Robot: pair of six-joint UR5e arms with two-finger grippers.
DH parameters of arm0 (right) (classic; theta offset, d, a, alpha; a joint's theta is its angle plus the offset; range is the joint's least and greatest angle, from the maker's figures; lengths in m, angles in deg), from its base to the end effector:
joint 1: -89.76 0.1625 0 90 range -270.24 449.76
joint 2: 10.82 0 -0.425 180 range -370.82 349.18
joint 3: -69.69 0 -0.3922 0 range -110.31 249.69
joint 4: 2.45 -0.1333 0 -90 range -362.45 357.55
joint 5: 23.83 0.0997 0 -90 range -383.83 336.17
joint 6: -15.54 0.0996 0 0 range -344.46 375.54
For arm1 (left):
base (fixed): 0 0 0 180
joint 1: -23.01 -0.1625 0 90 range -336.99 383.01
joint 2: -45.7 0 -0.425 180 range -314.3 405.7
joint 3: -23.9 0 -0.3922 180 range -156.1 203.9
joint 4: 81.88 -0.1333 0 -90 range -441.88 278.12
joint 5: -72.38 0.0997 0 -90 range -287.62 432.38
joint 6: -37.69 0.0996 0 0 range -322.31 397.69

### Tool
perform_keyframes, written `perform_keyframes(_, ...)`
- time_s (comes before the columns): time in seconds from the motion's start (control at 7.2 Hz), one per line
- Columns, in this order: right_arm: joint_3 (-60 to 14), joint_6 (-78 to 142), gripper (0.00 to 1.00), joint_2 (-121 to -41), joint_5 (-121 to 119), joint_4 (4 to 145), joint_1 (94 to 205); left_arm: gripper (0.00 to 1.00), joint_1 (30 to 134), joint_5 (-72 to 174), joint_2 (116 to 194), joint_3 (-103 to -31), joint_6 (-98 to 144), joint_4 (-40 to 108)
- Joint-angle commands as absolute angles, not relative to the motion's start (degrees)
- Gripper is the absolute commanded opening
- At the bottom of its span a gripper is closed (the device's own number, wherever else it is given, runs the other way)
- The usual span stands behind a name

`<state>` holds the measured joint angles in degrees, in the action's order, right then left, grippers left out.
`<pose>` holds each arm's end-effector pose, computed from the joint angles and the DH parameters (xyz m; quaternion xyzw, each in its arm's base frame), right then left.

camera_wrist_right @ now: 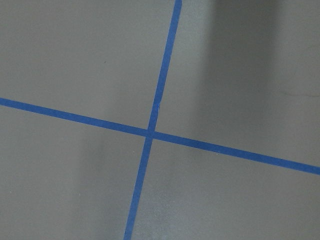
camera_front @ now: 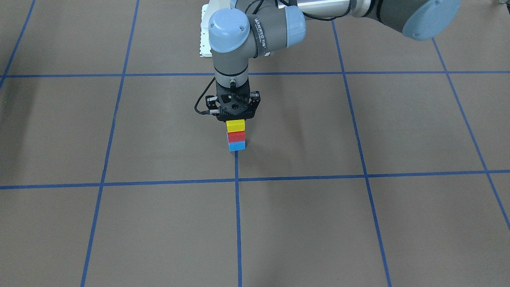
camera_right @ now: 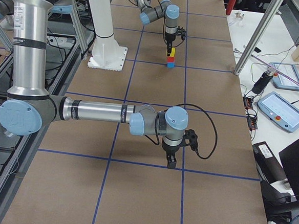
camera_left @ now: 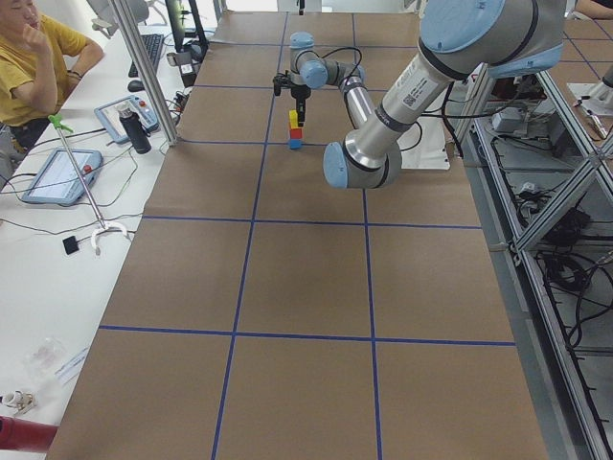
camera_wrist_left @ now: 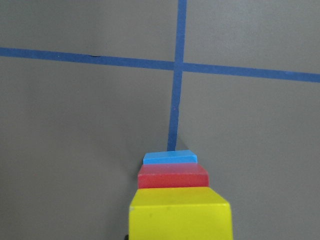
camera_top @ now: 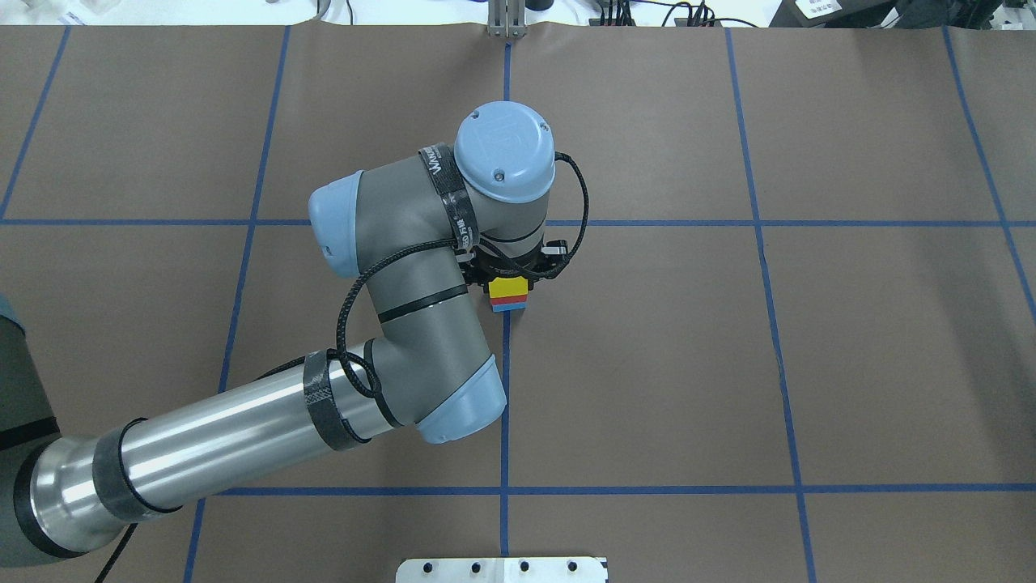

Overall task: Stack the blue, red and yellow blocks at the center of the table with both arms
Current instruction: 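Lower the yellow block onto the red block and open the left gripper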

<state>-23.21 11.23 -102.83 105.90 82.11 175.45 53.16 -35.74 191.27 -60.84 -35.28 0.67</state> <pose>0.0330 -0.4886 0.6463 0.0519 -0.3393 -0.0893 0.9350 0.5872 -0.4594 0.1026 0.0101 0.3893 -0.0479 0.9198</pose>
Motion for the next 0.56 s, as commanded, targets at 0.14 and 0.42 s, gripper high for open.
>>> perform_keyframes(0.14, -23.2, 11.2, 0.99, -102.8, 105.9, 82.1, 175.5, 0.56, 53.2, -35.7, 191.2, -60.7, -35.0, 0.7)
perform_keyframes(0.42, -23.2, 11.2, 0.99, -102.8, 105.9, 82.1, 175.5, 0.69, 53.2, -35.7, 191.4, -60.7, -35.0, 0.7)
